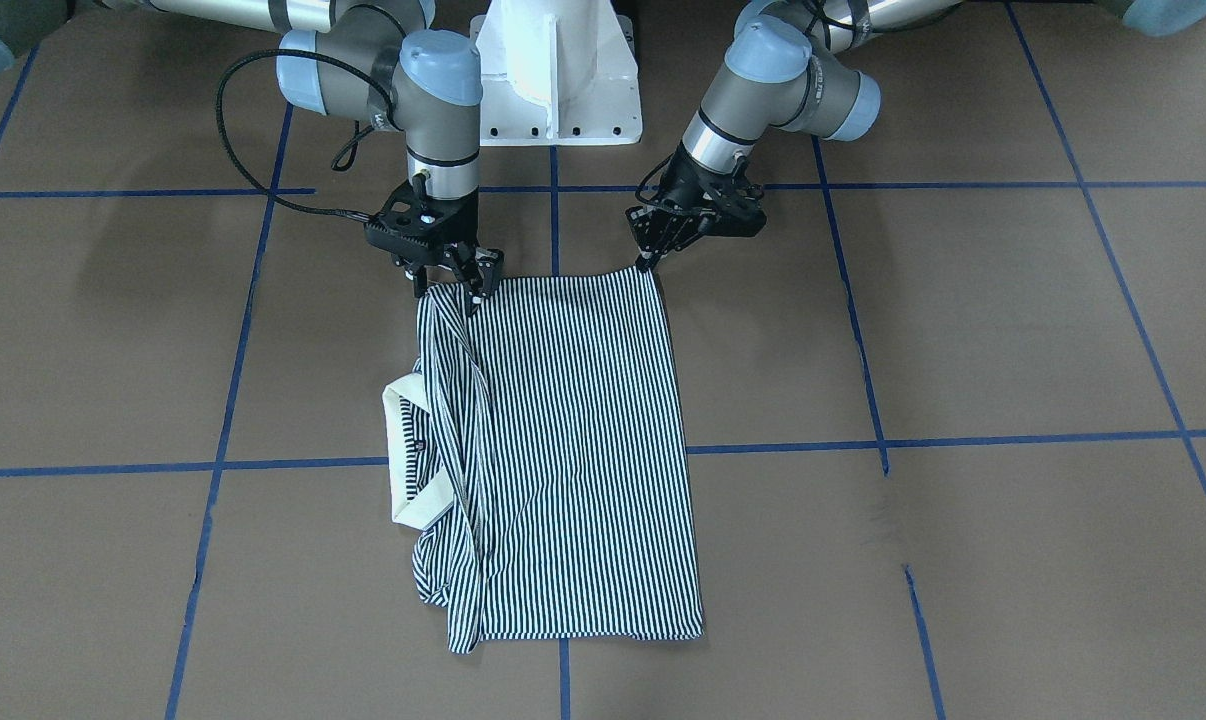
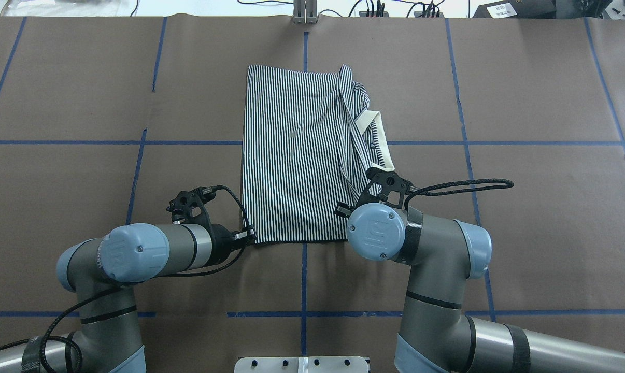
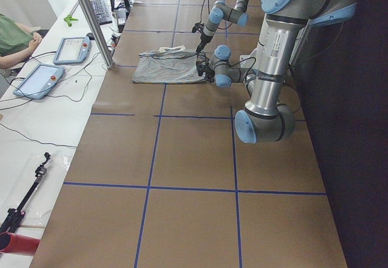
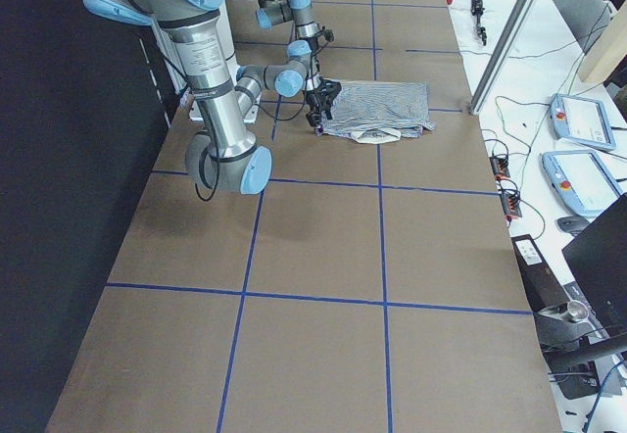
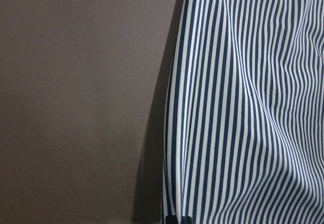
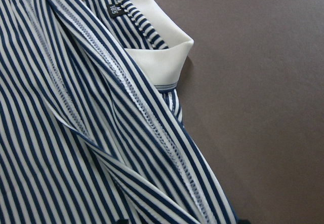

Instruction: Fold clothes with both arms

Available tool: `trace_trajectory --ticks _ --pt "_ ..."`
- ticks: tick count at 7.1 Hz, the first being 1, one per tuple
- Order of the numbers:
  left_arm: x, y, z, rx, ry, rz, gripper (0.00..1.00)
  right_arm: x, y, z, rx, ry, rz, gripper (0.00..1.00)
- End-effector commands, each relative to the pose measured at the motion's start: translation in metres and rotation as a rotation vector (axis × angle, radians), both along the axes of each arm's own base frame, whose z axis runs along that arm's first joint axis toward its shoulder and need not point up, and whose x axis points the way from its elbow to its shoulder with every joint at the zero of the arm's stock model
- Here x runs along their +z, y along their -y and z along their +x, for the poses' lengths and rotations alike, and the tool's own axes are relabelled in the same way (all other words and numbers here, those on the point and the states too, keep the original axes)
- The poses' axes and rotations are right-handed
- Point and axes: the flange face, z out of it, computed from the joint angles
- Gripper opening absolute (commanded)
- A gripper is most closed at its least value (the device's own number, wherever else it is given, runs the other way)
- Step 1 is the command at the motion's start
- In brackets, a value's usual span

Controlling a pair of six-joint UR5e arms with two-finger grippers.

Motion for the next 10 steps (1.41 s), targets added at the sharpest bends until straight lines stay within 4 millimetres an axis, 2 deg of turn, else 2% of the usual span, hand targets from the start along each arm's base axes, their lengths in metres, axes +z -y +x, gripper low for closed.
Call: trace_trajectory --ticks 1,2,5,6,7,10 --pt "0.0 -0.0002 0.0001 0.001 0.0 -0.001 0.0 0.0013 -0.0009 -0.0002 -0.002 -0.014 -0.005 0.74" --pt "0.0 0.0 0.0 0.0 0.0 0.0 0.0 0.0016 -0.0009 -0.0002 -0.002 -0.015 -0.005 0.69" --pt "0.0 -0.0002 0.0001 0.002 0.0 0.001 0.0 0.0032 -0.0043 -0.0025 -0.008 -0.018 -0.006 0.67" --pt "0.0 -0.001 0.0006 0.004 0.0 0.001 0.0 0.0042 -0.0061 -0.0034 -0.011 -0.02 -0.007 0.62" --pt "-0.0003 -0.0008 0.0011 0.004 0.001 0.002 0.0 0.0042 -0.0062 -0.0034 -0.011 -0.02 -0.007 0.44" --pt "-0.001 -0.0001 0.0003 0.003 -0.001 0.003 0.0 0.0059 -0.0068 -0.004 -0.012 -0.023 -0.007 0.14"
